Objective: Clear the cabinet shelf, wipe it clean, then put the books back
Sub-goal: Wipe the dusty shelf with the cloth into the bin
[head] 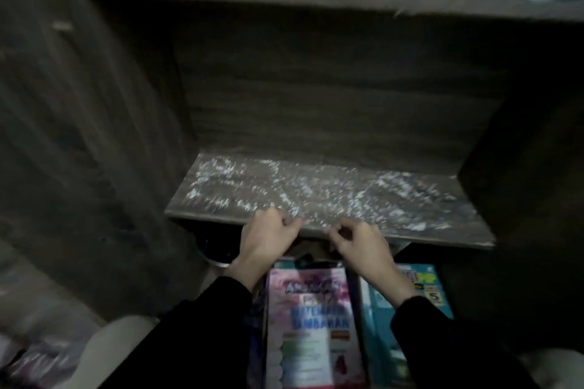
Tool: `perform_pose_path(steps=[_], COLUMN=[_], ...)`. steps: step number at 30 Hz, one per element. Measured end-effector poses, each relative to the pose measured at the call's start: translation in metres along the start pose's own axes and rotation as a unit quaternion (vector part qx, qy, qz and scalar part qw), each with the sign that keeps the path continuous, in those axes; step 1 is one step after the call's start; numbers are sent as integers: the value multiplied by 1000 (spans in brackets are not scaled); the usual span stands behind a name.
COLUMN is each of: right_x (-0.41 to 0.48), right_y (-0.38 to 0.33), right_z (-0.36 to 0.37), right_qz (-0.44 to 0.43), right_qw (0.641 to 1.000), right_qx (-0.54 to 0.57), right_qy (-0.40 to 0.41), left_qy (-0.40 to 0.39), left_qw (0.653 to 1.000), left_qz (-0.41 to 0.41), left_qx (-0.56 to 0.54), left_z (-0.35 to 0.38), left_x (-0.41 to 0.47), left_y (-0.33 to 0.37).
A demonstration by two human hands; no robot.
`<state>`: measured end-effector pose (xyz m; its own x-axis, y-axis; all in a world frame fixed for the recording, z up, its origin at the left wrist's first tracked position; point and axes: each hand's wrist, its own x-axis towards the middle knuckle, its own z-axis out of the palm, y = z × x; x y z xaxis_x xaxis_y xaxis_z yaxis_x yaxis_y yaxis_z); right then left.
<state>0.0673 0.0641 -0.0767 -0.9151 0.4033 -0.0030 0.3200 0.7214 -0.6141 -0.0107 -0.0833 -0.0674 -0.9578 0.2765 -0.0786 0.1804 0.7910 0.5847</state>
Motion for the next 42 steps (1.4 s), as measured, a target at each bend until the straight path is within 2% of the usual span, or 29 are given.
perform_pose_path(steps=[2,4,6,8,10,11,13,15,18,21,23,25,28,31,34,37,39,42], right_x=[2,2,0,-3,-7,-6,-1,15,55,91,109,122,132,126,103,73,50,18], right_y=[5,4,1,-2,-6,-8,-15,-17,-14,-14,-14,-13,-11,-13,-23,-34,-43,-55], right_z=[-52,-108,-166,-220,-267,-287,-321,-350,-380,-393,-394,-393,-391,-387,-383,-376,-364,-331], right_qz=[-17,-37,-65,-104,-135,-146,-164,-160,-127,-90,-62,-50,-50,-51,-116,-199,-251,-311], right_qw=[998,990,972,941,909,897,883,888,923,953,965,970,964,934,878,821,809,827], right_qx=[3,-5,-2,2,-6,-12,-27,-62,-135,-174,-187,-185,-183,-201,-165,-117,-80,-20], right_qy=[58,137,228,322,395,418,439,427,337,232,175,151,185,289,435,523,526,467], left_qy=[21,56,103,162,220,230,219,193,116,29,5,10,66,155,242,299,286,228], left_qw=[995,976,937,882,826,810,810,828,861,896,907,907,902,880,843,809,804,829], left_qz=[80,183,311,428,508,528,537,524,489,413,366,352,362,398,453,505,518,489], left_qx=[-47,-104,-121,-115,-105,-104,-91,-35,74,162,207,230,224,210,161,33,-63,-145], left_z=[-12,-28,-46,-66,-84,-93,-106,-114,-119,-121,-122,-120,-117,-119,-125,-137,-146,-150], left_x=[-1,-4,-11,-17,-18,-17,-10,7,32,52,63,71,77,69,50,24,4,-20], left_y=[45,97,152,205,252,273,309,339,374,398,405,407,406,406,402,385,363,314])
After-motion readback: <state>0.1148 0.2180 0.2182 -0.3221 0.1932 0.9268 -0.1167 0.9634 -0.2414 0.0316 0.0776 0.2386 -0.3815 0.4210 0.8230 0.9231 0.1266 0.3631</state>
